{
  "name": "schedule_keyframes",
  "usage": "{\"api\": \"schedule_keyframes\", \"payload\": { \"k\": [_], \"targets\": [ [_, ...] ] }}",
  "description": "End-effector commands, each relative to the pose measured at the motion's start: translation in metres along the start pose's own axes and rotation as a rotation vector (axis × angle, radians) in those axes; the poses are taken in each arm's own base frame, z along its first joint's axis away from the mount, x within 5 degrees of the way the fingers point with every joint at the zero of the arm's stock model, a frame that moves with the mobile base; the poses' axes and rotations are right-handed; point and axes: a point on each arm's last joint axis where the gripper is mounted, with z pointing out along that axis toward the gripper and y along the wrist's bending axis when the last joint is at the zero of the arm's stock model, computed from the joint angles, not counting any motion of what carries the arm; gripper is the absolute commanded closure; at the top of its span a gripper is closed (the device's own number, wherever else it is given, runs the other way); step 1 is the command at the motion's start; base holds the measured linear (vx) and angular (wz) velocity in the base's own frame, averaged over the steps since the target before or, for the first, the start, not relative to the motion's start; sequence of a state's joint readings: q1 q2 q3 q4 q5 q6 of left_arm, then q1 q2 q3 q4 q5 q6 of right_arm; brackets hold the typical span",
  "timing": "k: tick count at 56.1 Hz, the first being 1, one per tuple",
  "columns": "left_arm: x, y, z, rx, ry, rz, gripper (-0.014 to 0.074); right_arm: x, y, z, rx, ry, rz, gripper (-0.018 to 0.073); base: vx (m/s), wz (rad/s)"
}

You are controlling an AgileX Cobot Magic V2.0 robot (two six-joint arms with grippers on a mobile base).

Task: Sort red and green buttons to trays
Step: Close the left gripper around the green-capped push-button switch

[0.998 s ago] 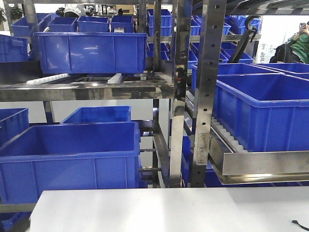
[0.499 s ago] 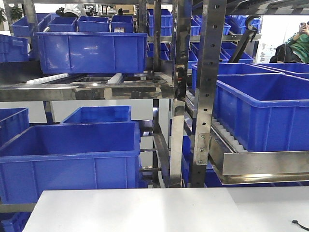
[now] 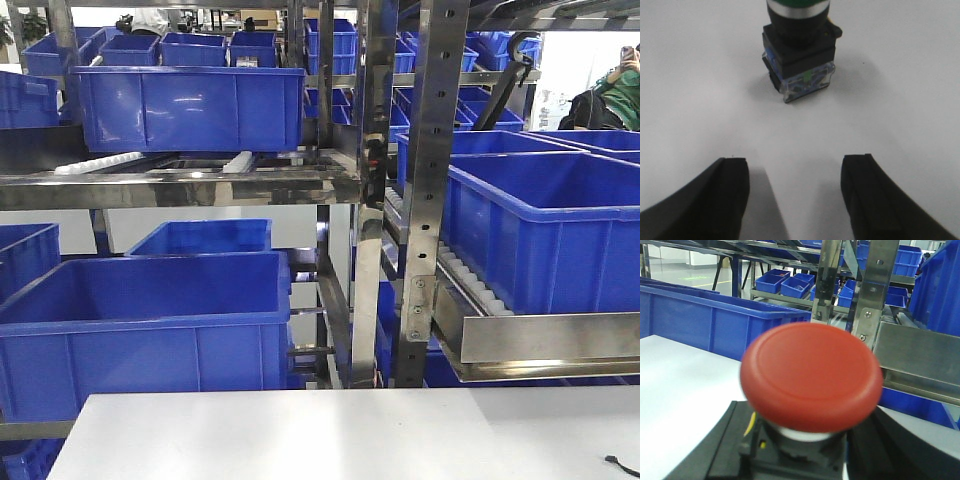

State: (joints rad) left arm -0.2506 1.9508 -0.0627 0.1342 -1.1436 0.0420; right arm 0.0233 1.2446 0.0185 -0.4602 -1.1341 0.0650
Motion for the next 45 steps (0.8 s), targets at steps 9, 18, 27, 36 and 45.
{"api": "schedule_keyframes", "payload": {
  "k": [9,18,27,36,45],
  "targets": [
    [-0.03,0.0,0.0,0.007,-0.276,0.024,0.0031,-0.019,0.003,-0.008,-0.002,-0.234,0.012,0.0568,0.0,0.0],
    [-0.042,0.002,0.01,0.014,-0.331,0.037,-0.0009,-0.019,0.003,-0.008,-0.003,-0.233,0.011,0.0568,0.0,0.0],
    [-0.051,0.004,0.018,0.01,-0.362,0.043,-0.0008,-0.019,0.003,-0.008,-0.003,-0.233,0.012,0.0568,0.0,0.0],
    [-0.055,0.005,0.022,0.008,-0.365,0.047,-0.0003,-0.019,0.003,-0.008,-0.003,-0.233,0.014,0.0568,0.0,0.0],
    [-0.057,0.005,0.027,0.008,-0.346,0.05,-0.0001,-0.019,0.003,-0.008,-0.002,-0.235,0.015,0.0568,0.0,0.0]
  ]
}}
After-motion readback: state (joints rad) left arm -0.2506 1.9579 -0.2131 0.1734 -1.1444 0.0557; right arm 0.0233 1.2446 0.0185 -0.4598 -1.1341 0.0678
